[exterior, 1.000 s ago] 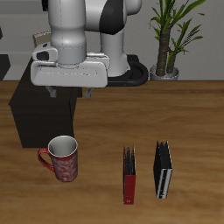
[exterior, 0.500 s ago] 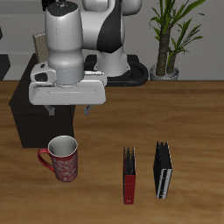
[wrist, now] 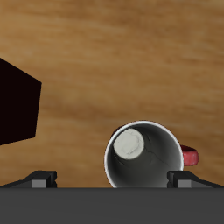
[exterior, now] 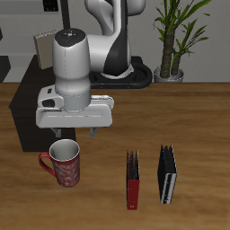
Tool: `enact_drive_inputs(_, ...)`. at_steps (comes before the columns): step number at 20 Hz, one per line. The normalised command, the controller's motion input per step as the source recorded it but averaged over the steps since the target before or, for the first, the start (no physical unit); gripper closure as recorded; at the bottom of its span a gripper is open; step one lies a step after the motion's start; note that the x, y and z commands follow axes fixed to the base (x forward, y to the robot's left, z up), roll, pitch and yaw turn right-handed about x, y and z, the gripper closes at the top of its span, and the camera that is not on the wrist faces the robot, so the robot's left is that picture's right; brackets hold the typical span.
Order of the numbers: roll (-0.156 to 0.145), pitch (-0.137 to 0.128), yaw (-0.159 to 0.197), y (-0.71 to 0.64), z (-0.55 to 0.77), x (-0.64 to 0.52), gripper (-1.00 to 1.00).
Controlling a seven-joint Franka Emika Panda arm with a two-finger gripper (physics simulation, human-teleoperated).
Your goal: Place the yellow book upright on top of the shelf and place the red mug on top of the shelf
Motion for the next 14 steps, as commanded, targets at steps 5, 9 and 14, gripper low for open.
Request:
enact_drive_inputs(5,-0.016,0.006,-0.017,0.12,-0.29,0.05,-1.0)
enact_drive_inputs(9,0.017,0.029,-0.008,0.08,-0.28,0.06,-1.0)
enact_drive_inputs(14,0.003,0.044,-0.044,0.04,-0.34,0.05,-1.0)
